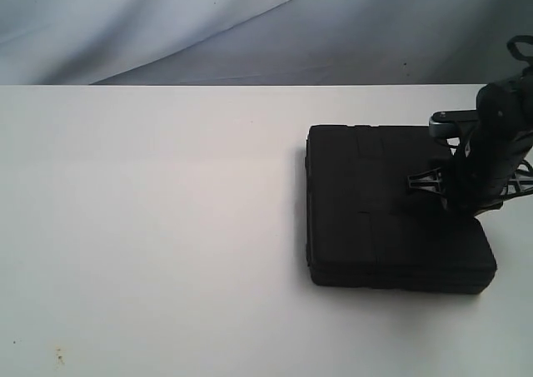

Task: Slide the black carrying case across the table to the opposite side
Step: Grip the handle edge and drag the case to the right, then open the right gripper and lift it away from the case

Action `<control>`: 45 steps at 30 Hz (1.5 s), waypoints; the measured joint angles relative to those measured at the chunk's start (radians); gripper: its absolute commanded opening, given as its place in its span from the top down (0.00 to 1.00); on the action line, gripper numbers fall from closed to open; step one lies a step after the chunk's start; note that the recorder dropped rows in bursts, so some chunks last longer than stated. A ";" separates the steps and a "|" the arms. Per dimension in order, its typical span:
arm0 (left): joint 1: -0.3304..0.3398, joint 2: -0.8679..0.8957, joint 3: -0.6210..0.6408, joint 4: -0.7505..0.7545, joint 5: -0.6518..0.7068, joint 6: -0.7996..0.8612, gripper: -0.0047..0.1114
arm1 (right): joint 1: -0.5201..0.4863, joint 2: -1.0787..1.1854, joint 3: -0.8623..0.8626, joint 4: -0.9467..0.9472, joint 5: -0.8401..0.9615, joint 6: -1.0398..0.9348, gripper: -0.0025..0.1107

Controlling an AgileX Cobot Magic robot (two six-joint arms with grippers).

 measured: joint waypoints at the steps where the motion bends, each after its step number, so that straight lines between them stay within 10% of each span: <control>1: 0.000 0.000 0.000 0.000 0.000 0.000 0.96 | -0.002 0.000 0.000 -0.003 -0.002 -0.002 0.98; 36: 0.000 0.000 0.000 0.000 0.000 0.000 0.96 | -0.040 0.000 0.001 -0.027 -0.017 -0.026 0.98; 45: 0.000 0.000 0.000 0.000 0.000 0.000 0.96 | -0.042 0.000 0.001 -0.034 0.001 -0.028 0.62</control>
